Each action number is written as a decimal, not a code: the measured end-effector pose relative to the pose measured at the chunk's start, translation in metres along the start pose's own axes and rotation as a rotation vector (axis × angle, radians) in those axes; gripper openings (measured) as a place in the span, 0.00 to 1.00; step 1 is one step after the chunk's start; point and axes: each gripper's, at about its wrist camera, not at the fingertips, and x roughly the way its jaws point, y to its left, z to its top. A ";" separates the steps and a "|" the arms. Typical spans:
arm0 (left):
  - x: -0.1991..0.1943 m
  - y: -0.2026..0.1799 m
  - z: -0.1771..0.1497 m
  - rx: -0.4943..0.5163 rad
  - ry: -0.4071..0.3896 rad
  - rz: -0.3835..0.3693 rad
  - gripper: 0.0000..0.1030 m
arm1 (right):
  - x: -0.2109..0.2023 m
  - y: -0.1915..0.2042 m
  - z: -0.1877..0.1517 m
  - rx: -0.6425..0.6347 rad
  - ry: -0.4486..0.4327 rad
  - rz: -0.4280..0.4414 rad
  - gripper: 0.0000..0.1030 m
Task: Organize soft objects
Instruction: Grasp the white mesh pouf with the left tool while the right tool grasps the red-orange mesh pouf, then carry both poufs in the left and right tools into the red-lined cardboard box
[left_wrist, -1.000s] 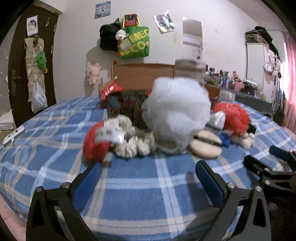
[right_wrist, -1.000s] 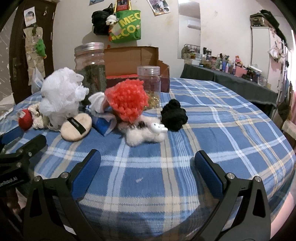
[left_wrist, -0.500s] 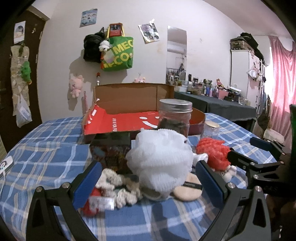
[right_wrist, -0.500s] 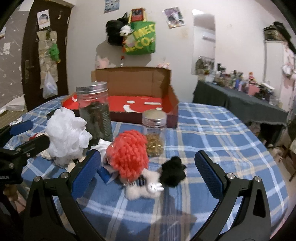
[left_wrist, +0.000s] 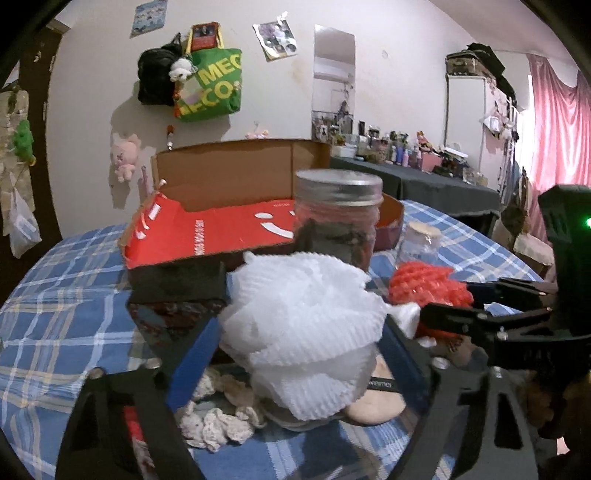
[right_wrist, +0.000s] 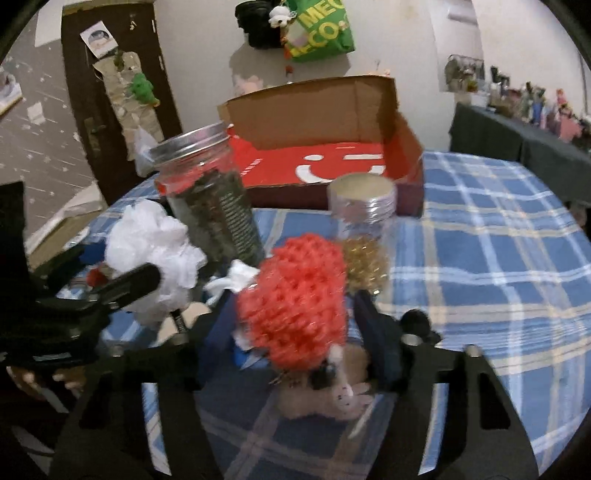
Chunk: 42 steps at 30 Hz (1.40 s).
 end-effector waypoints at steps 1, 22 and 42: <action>0.002 -0.001 -0.001 0.003 0.009 -0.010 0.70 | -0.001 0.002 -0.002 -0.001 -0.003 0.010 0.51; -0.024 0.006 -0.001 -0.015 -0.028 -0.067 0.41 | -0.039 0.014 -0.004 -0.032 -0.099 -0.039 0.43; -0.054 0.042 0.041 -0.020 -0.147 -0.002 0.41 | -0.069 0.018 0.046 -0.093 -0.224 -0.057 0.43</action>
